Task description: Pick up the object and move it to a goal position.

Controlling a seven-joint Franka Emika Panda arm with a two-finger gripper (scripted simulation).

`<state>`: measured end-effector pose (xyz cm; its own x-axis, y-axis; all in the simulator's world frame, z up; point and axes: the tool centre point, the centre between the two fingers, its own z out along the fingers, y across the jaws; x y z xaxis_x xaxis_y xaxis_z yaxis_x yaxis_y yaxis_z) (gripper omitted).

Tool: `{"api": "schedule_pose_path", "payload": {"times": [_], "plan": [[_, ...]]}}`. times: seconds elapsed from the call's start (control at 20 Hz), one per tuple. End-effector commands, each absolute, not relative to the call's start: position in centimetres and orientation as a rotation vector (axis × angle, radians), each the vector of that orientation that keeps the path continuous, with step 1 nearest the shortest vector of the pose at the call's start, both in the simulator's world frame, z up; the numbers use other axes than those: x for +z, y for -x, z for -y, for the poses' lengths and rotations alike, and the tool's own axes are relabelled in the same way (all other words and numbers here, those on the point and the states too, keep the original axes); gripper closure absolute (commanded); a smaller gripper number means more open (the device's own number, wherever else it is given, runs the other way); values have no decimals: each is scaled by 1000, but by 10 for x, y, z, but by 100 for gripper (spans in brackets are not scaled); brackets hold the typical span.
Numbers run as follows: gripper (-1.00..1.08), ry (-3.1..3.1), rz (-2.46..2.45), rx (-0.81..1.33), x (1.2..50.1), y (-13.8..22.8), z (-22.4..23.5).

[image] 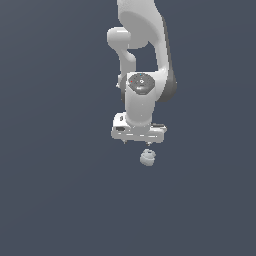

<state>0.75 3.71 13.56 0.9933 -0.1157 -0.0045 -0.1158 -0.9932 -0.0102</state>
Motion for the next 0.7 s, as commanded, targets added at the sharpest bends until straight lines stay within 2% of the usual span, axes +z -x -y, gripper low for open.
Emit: {"api": "schedule_pose_path", "payload": {"times": [0.0,0.65], "plan": [[-92,3122,-253,6,129,-12,-46],[-92,3087,-575,2,97,-28,-86]]}}
